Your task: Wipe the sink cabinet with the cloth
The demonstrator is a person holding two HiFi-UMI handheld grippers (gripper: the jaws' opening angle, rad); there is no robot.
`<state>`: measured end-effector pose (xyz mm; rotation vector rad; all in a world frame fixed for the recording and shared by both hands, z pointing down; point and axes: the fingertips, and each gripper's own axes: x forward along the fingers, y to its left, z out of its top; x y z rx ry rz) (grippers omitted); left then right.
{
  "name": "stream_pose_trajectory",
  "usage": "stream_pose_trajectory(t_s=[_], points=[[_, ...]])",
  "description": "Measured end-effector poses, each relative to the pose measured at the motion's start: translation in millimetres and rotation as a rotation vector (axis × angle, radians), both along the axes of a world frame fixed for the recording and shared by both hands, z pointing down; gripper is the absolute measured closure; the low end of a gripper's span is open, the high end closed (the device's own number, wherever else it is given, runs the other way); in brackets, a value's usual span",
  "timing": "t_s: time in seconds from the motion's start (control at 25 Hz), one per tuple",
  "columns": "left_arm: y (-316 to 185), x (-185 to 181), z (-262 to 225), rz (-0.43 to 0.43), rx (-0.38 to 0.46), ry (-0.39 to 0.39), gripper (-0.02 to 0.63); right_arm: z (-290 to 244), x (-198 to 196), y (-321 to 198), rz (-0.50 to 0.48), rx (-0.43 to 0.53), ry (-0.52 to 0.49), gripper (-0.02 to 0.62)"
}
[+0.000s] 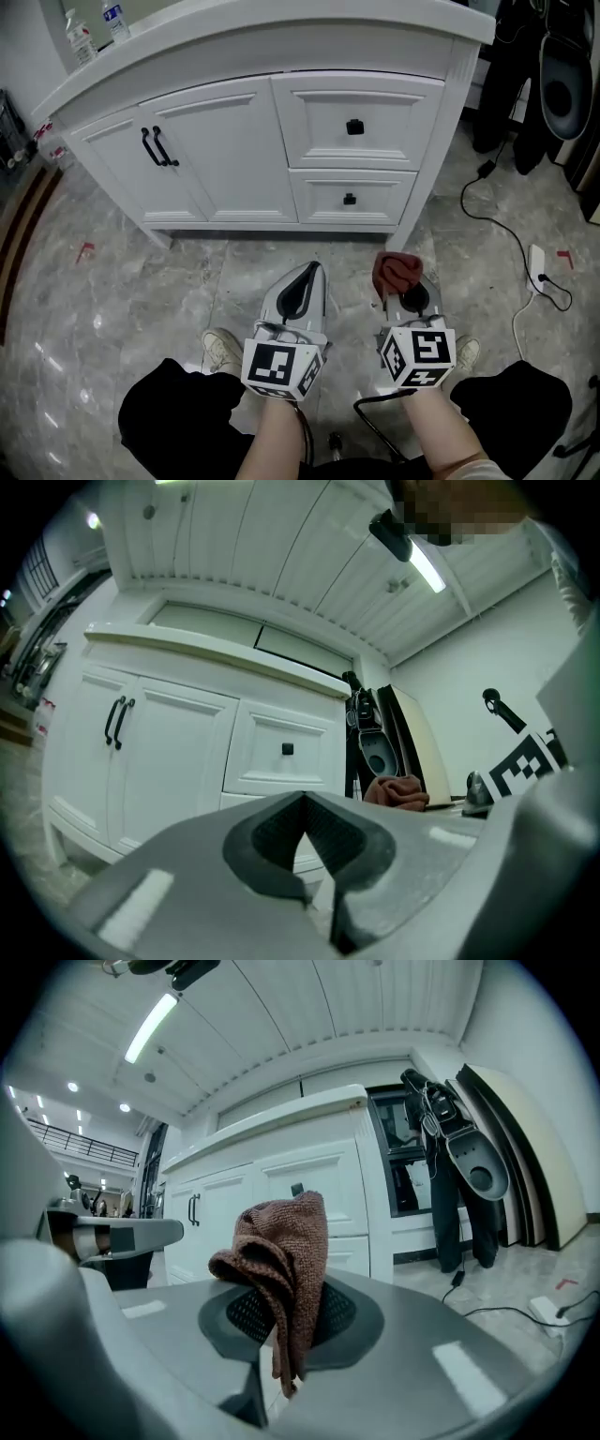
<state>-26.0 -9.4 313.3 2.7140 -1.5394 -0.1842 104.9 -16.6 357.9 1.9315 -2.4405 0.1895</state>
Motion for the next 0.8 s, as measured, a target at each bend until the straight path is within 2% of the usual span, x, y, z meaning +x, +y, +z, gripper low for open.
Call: stream_pose_trajectory(t_s=[0.16, 0.4, 0.8], points=[[36, -6, -23, -0.005, 0.051, -0.038, 0.606, -26, -4, 31, 0.005, 0.054, -0.002, 0.518], [81, -13, -39, -0.011, 0.069, -0.045, 0.606, -46, -2, 77, 0.030, 0.083, -0.008, 0.518], [106, -5, -32, -0.006, 0.072, -0.068, 0.606, -43, -2, 103, 0.010, 0.080, -0.021, 0.518]])
